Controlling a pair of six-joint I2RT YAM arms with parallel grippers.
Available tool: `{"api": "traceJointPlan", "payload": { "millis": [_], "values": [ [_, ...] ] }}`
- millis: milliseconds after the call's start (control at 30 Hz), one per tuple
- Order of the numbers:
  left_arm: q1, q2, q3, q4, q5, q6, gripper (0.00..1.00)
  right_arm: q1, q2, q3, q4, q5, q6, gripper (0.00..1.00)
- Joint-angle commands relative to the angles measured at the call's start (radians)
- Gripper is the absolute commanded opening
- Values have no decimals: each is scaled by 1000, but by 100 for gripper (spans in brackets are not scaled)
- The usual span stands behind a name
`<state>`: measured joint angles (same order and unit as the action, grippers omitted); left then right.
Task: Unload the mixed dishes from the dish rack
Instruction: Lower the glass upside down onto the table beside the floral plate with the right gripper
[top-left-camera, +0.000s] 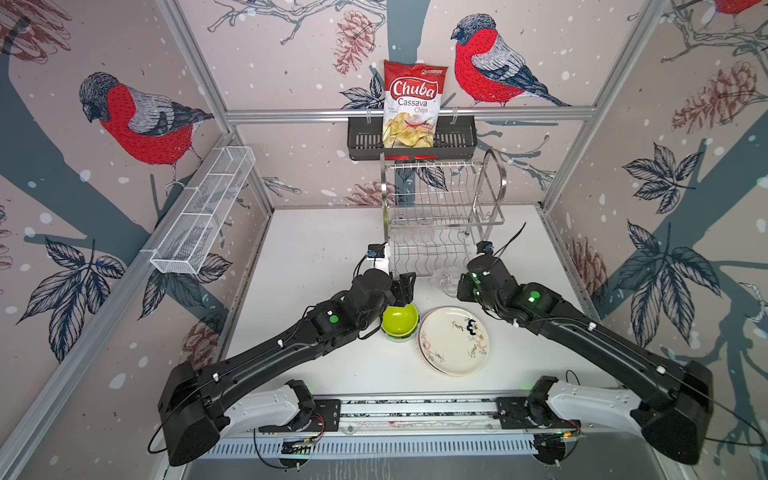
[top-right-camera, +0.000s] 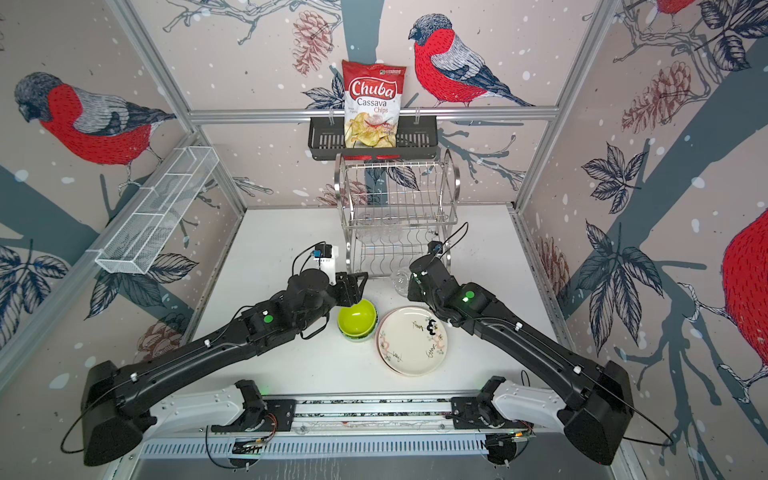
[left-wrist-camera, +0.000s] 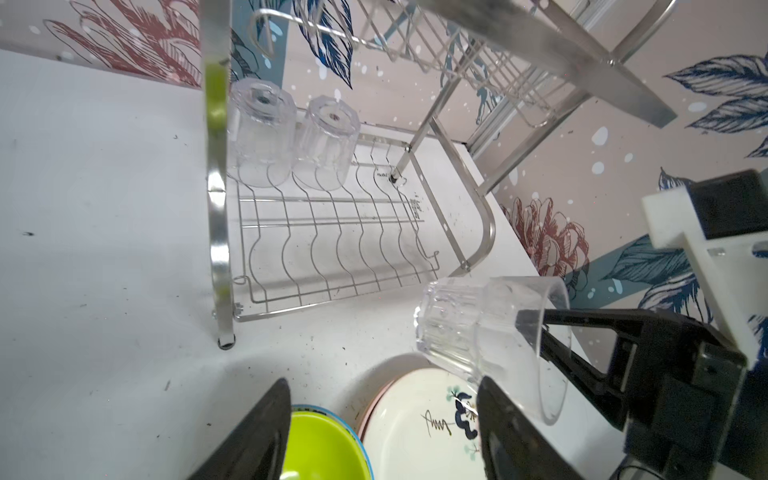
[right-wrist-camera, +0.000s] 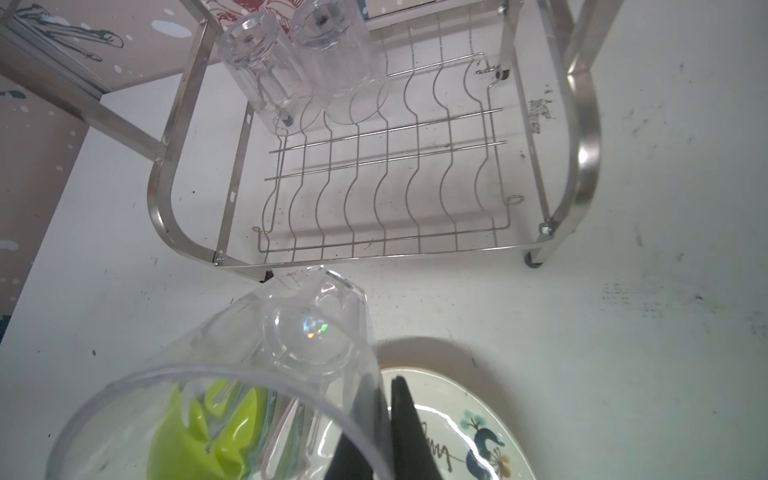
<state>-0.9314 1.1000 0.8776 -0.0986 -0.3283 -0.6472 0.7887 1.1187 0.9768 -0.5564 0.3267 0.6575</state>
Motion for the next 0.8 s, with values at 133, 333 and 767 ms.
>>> {"api": "traceJointPlan", "payload": {
  "millis": [133, 333, 767],
  "values": [
    [1, -42, -8, -37, -136, -18, 72, -112, -51, -17, -117, 6, 24, 5],
    [3, -63, -25, -39, -145, -27, 73, -212, -87, -59, -152, -30, 18, 7],
    [8, -57, -28, -64, -159, -41, 74, -292, 3, -131, -194, -3, -15, 9]
  ]
}}
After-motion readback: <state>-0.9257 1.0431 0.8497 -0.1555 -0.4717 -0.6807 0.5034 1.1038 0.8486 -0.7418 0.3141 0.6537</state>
